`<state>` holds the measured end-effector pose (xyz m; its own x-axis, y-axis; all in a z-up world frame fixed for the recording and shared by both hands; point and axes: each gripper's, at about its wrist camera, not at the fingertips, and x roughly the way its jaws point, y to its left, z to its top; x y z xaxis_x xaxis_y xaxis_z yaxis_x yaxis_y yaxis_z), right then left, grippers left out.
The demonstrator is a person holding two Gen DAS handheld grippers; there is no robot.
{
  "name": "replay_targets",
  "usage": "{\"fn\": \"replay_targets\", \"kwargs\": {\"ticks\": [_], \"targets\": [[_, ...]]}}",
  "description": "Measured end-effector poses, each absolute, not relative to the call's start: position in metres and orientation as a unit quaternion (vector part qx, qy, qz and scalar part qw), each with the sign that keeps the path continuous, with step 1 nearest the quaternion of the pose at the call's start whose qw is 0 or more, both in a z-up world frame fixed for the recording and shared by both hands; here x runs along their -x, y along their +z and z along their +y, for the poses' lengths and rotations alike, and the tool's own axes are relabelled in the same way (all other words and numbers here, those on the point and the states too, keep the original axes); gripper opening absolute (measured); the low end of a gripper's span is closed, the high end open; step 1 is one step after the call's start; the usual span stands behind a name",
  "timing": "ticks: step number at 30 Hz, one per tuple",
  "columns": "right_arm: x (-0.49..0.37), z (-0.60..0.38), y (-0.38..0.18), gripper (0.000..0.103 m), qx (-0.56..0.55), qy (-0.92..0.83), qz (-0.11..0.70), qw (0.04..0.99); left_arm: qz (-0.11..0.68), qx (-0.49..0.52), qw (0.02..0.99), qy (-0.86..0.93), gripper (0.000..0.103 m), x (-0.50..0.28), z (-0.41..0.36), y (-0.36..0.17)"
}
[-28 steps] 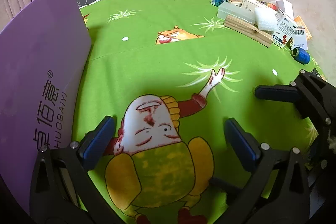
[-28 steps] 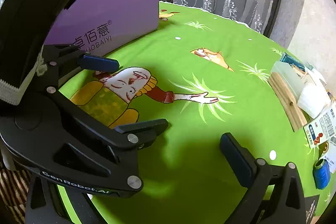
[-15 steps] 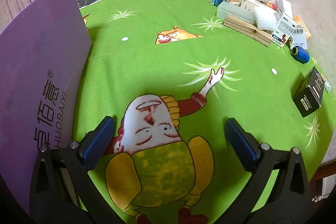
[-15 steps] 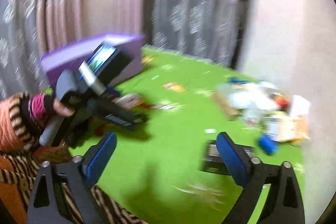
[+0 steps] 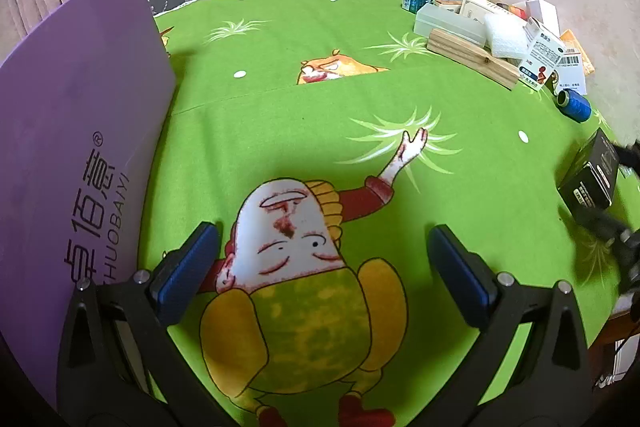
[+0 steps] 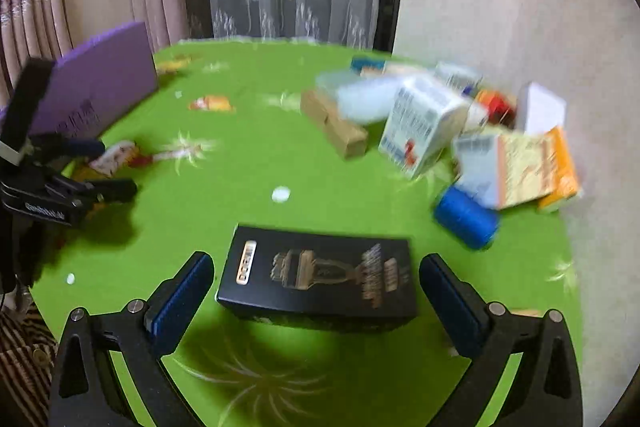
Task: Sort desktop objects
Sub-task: 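Grasp the black DORMI box with the right gripper, then grasp the wooden block with the left gripper while the right gripper carries the DORMI box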
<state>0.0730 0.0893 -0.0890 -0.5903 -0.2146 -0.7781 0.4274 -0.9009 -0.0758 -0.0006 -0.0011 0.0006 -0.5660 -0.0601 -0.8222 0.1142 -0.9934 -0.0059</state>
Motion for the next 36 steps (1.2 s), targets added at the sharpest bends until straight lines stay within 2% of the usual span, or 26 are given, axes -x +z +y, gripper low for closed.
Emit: {"fn": "replay_targets", "kwargs": {"ticks": [2,4,6,8,10,13,20,27,28,29,31,33,34,35,36], "targets": [[-0.078,0.083,-0.095,0.099,-0.418,-0.879,0.149,0.173,0.029,-0.464,0.05,-0.884,0.103,0.0,-0.001,0.001],[-0.084,0.085,-0.086,0.086,-0.412,-0.883,0.152,0.169,0.032,-0.465,0.066,-0.882,0.103,0.0,0.002,0.0],[-0.08,0.091,-0.09,0.086,-0.417,-0.881,0.14,0.174,0.029,-0.455,0.06,-0.888,0.098,0.003,0.007,0.002],[-0.085,0.099,-0.088,0.085,-0.418,-0.882,0.127,0.177,0.033,-0.435,0.049,-0.899,0.074,0.005,0.016,0.006],[-0.089,0.116,-0.091,0.085,-0.403,-0.891,0.105,0.18,0.021,-0.439,0.023,-0.898,0.069,0.012,0.035,0.009],[-0.108,0.159,-0.086,0.085,-0.373,-0.907,0.068,0.186,-0.03,-0.425,-0.02,-0.904,0.069,0.023,0.08,0.01],[-0.177,0.232,-0.05,0.085,-0.321,-0.935,0.05,0.139,-0.141,-0.4,-0.158,-0.892,0.069,0.056,0.217,0.002],[-0.166,0.272,-0.044,0.085,-0.316,-0.943,0.018,0.104,-0.198,-0.393,-0.199,-0.876,0.069,0.085,0.3,0.003],[-0.166,0.275,-0.046,0.085,-0.314,-0.944,0.013,0.101,-0.203,-0.393,-0.202,-0.874,0.059,0.088,0.307,0.004],[-0.164,0.276,-0.048,0.085,-0.314,-0.944,0.01,0.1,-0.205,-0.395,-0.219,-0.868,0.041,0.09,0.313,0.004],[-0.161,0.28,-0.056,0.085,-0.315,-0.943,0.004,0.105,-0.211,-0.394,-0.232,-0.864,0.037,0.088,0.316,0.004],[-0.162,0.281,-0.059,0.085,-0.312,-0.944,0.003,0.106,-0.204,-0.393,-0.236,-0.865,0.039,0.091,0.318,0.005],[-0.161,0.281,-0.06,0.085,-0.309,-0.945,0.003,0.106,-0.189,-0.399,-0.249,-0.862,0.051,0.094,0.316,0.005],[-0.159,0.284,-0.06,0.085,-0.305,-0.946,0.001,0.107,-0.173,-0.407,-0.272,-0.854,0.074,0.096,0.313,0.004],[-0.162,0.286,-0.061,0.085,-0.3,-0.947,-0.004,0.11,-0.166,-0.414,-0.294,-0.845,0.084,0.096,0.312,0.004]]}}
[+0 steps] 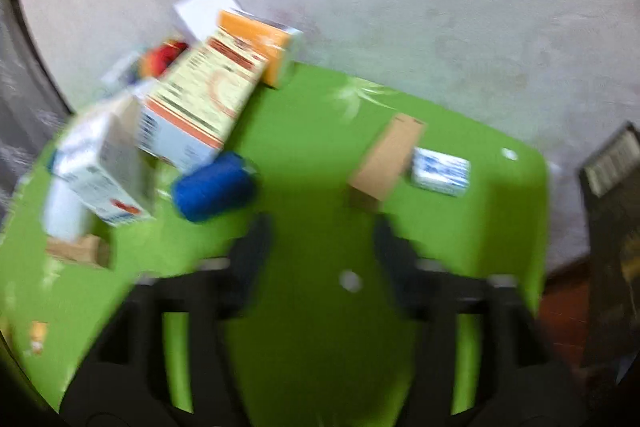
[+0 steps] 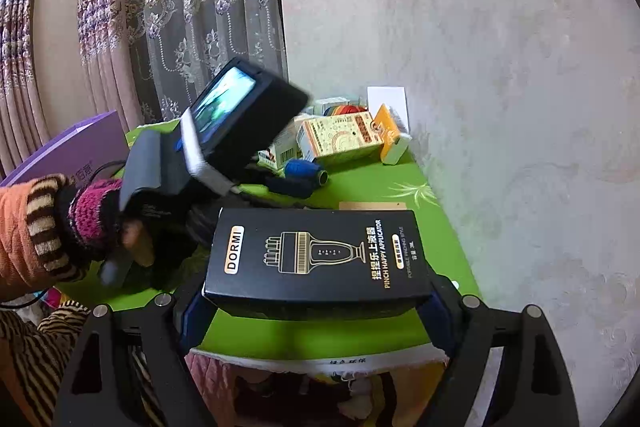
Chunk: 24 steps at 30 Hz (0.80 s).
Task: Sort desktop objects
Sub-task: 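Grasp the wooden block with the left gripper while the right gripper carries the DORMI box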
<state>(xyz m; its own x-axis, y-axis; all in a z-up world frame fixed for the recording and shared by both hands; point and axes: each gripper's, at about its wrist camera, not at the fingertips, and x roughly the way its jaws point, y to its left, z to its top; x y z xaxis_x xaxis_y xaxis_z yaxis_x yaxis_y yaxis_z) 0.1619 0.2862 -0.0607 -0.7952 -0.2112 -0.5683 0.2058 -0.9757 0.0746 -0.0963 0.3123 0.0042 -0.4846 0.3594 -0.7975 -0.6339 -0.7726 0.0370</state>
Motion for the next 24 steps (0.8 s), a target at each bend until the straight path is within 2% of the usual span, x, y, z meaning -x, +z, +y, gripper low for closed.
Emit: {"fn": "replay_targets", "kwargs": {"ticks": [1,4,10,12,13,14,15,19,24], "targets": [[-0.161,0.288,-0.061,0.085,-0.299,-0.948,-0.009,0.113,0.165,0.415,0.308,0.84,0.088,0.098,0.314,0.004],[-0.162,0.29,-0.066,0.085,-0.297,-0.948,-0.017,0.112,0.202,0.402,0.311,0.837,0.089,0.101,0.332,0.004],[-0.168,0.291,-0.066,0.086,-0.283,-0.952,-0.029,0.115,0.255,0.372,0.339,0.826,0.085,0.133,0.375,0.007],[-0.171,0.293,-0.065,0.086,-0.281,-0.953,-0.029,0.113,0.269,0.365,0.368,0.812,0.075,0.141,0.385,0.008],[-0.173,0.294,-0.064,0.086,-0.278,-0.954,-0.03,0.111,0.268,0.368,0.385,0.803,0.058,0.146,0.389,0.009],[-0.174,0.295,-0.064,0.086,-0.277,-0.954,-0.032,0.11,0.26,0.377,0.4,0.794,0.029,0.152,0.392,0.01],[-0.174,0.296,-0.064,0.086,-0.276,-0.954,-0.036,0.108,0.253,0.386,0.403,0.791,0.023,0.158,0.396,0.01],[-0.167,0.294,-0.066,0.086,-0.282,-0.952,-0.042,0.112,0.243,0.376,0.371,0.814,0.022,0.16,0.395,0.011],[-0.164,0.275,-0.067,0.086,-0.286,-0.948,-0.028,0.134,0.189,0.393,0.262,0.861,0.022,0.131,0.352,0.014]]}}
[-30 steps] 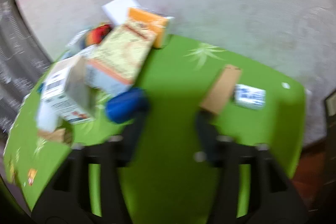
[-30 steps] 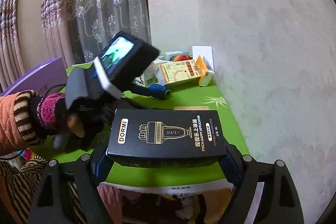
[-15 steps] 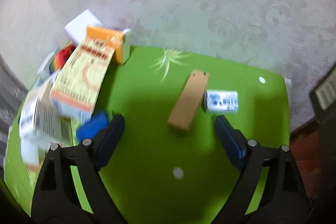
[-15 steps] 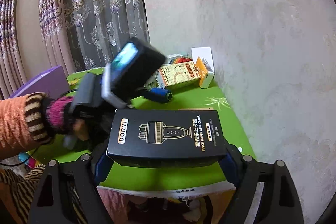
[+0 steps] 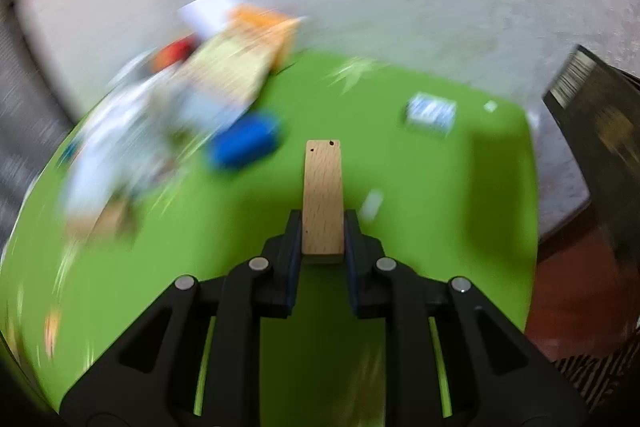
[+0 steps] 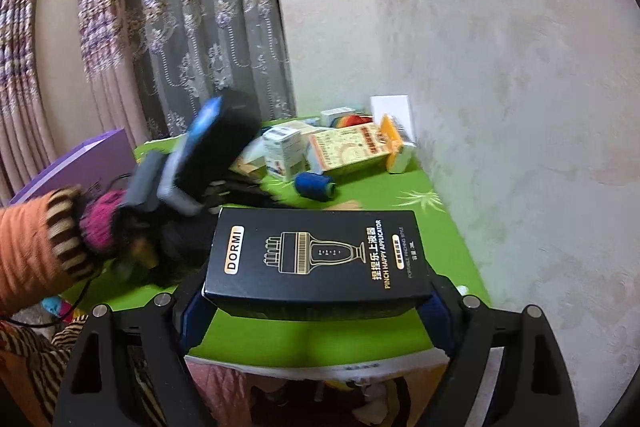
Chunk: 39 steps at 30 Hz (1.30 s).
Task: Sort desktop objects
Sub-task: 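Grasp the wooden block with the left gripper while the right gripper carries the DORMI box, then drop the DORMI box and wooden block into the purple box with both grippers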
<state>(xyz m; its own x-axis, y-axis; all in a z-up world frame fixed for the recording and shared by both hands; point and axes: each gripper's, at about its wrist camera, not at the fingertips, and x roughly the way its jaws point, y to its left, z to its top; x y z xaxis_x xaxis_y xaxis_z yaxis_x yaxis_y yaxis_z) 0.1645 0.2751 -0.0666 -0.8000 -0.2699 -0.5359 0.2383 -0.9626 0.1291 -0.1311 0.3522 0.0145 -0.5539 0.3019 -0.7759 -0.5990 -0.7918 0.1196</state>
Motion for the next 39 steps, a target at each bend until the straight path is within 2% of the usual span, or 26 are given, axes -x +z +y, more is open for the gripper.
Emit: {"fn": "replay_targets", "kwargs": {"ticks": [5,8,10,13,19,25,29,34,39], "targets": [[-0.157,0.239,-0.071,0.086,-0.301,-0.939,-0.021,0.165,0.099,0.412,0.131,0.896,0.022,0.102,0.281,0.031],[-0.153,0.212,-0.072,0.086,-0.304,-0.932,-0.009,0.196,0.067,0.404,0.075,0.909,0.022,0.048,0.216,0.039],[-0.155,0.189,-0.067,0.086,-0.299,-0.929,0.001,0.216,0.052,0.389,0.05,0.919,0.022,0.01,0.195,0.046],[-0.163,0.151,-0.055,0.086,-0.283,-0.927,0.029,0.245,0.03,0.363,0.015,0.931,0.022,-0.062,0.122,0.056],[-0.17,0.09,-0.028,0.086,-0.253,-0.921,0.069,0.288,-0.002,0.318,-0.019,0.948,0.022,-0.142,0.043,0.083],[-0.174,0.041,-0.009,0.086,-0.243,-0.913,0.097,0.313,-0.036,0.262,-0.027,0.964,0.022,-0.169,0.018,0.12],[-0.18,0.005,0.013,0.086,-0.221,-0.905,0.105,0.348,-0.053,0.236,-0.066,0.968,0.022,-0.18,-0.012,0.132],[-0.181,-0.065,0.052,0.086,-0.17,-0.89,0.135,0.4,-0.079,0.229,-0.123,0.962,0.022,-0.183,-0.058,0.137],[-0.16,-0.139,0.064,0.086,-0.167,-0.865,0.176,0.44,-0.111,0.223,-0.168,0.954,0.022,-0.182,-0.099,0.133]]}}
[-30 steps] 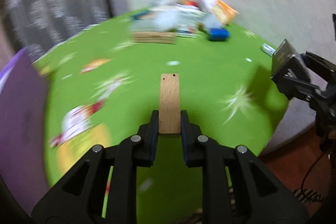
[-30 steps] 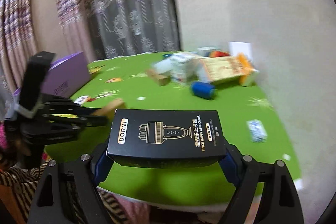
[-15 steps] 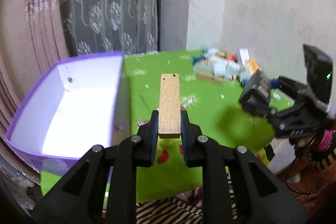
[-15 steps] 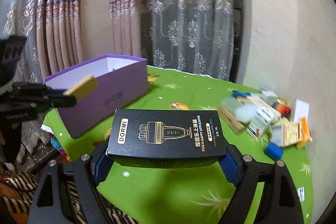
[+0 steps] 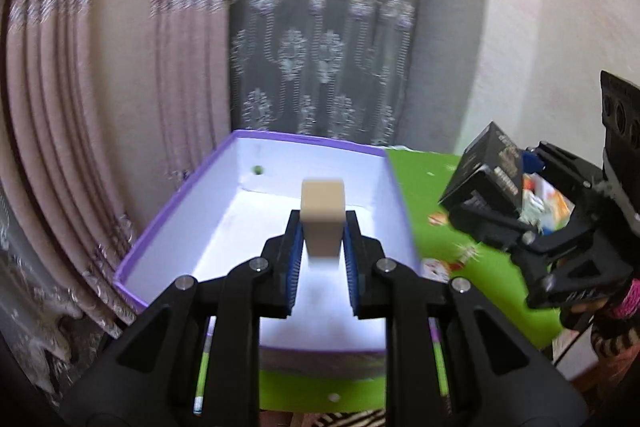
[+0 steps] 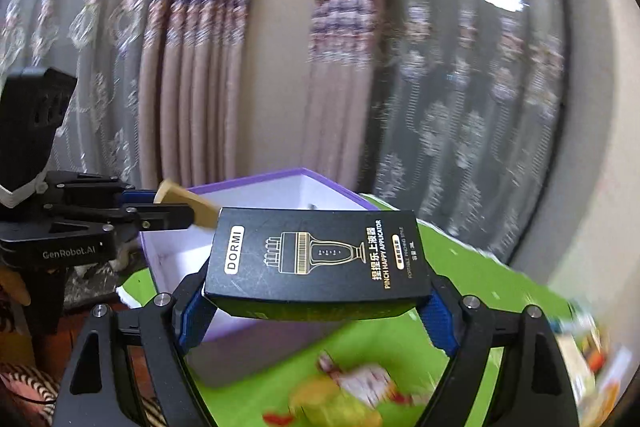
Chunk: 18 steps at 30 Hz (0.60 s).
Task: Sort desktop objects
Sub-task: 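Drop the DORMI box and wooden block into the purple box with both grippers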
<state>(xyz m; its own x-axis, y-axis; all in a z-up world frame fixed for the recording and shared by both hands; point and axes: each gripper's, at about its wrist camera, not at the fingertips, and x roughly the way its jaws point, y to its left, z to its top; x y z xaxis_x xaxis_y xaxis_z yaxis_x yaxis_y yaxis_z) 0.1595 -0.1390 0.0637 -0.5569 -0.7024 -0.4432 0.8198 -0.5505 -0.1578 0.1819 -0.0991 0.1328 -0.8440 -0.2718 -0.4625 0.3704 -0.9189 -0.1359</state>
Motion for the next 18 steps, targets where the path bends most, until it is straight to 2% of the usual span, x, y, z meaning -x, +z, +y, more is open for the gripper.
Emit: {"fn": "replay_targets", "kwargs": {"ticks": [4,6,7,8,10,14,18], "targets": [[-0.135,-0.19,0.061,0.088,-0.19,-0.842,0.195,0.465,0.126,-0.233,0.186,-0.946,0.022,-0.172,-0.127,0.121],[-0.12,-0.207,0.054,0.09,-0.218,-0.829,0.195,0.476,0.129,-0.242,0.197,-0.941,0.026,-0.167,-0.137,0.115],[-0.114,-0.213,0.051,0.093,-0.227,-0.827,0.189,0.478,0.133,-0.244,0.201,-0.939,0.041,-0.168,-0.14,0.113],[-0.11,-0.215,0.048,0.094,-0.234,-0.825,0.183,0.481,0.141,-0.245,0.207,-0.937,0.063,-0.17,-0.144,0.109],[-0.106,-0.214,0.047,0.103,-0.234,-0.821,0.16,0.496,0.144,-0.237,0.217,-0.936,0.078,-0.177,-0.148,0.107],[-0.098,-0.201,0.046,0.103,-0.237,-0.818,0.11,0.512,0.14,-0.238,0.221,-0.935,0.082,-0.186,-0.148,0.101],[-0.098,-0.204,0.05,0.103,-0.242,-0.818,0.109,0.511,0.132,-0.241,0.22,-0.936,0.088,-0.187,-0.147,0.101]]}}
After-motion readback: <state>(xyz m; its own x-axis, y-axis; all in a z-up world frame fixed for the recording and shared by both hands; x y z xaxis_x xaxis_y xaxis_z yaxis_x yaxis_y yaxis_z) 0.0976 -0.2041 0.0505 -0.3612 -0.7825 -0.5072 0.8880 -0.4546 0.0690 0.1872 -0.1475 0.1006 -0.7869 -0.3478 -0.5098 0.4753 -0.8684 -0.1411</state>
